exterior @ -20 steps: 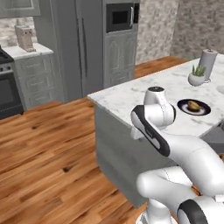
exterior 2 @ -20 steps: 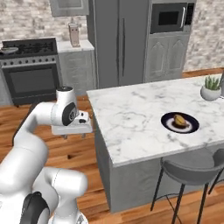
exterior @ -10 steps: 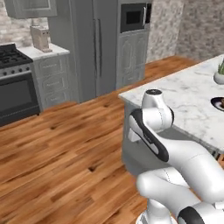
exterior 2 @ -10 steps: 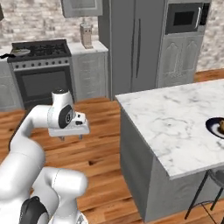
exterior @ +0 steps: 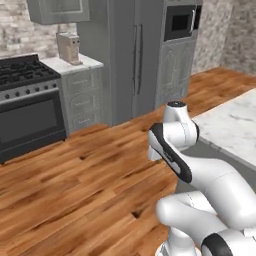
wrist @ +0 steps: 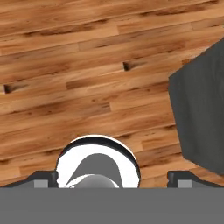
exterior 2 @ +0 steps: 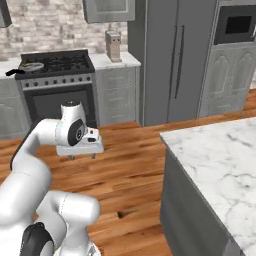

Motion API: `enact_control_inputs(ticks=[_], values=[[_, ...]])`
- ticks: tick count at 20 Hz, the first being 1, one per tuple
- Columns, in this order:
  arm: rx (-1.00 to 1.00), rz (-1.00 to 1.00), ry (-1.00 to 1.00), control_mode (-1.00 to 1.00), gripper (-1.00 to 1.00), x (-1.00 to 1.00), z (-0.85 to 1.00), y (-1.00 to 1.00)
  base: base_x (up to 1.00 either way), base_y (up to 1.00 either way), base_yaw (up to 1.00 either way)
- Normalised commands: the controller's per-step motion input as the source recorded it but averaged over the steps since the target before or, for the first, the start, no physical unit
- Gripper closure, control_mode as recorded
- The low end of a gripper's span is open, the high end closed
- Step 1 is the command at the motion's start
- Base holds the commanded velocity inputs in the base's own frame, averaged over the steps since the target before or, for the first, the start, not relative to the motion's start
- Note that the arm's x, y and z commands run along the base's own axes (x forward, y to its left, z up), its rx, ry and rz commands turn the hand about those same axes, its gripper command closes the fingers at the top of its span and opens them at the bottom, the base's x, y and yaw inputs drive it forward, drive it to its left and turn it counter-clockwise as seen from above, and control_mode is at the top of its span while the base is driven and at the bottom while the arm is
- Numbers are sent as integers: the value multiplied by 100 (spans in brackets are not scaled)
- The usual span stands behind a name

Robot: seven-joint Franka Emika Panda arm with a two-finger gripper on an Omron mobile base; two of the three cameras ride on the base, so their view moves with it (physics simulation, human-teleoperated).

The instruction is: Take the chicken drumsticks from the pan and place one on each plate on the dining counter.

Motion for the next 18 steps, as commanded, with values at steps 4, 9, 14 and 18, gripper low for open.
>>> enact_control_inputs(ticks=[4, 9, 14, 18], values=[[0, 0, 0, 100, -100, 0, 0, 0, 90, 66, 11], [0, 0, 0, 100, -100, 0, 0, 0, 97, 47, 21], [0, 0, 0, 100, -100, 0, 0, 0, 100, 47, 18], [0, 0, 0, 100, -100, 0, 0, 0, 100, 46, 12]])
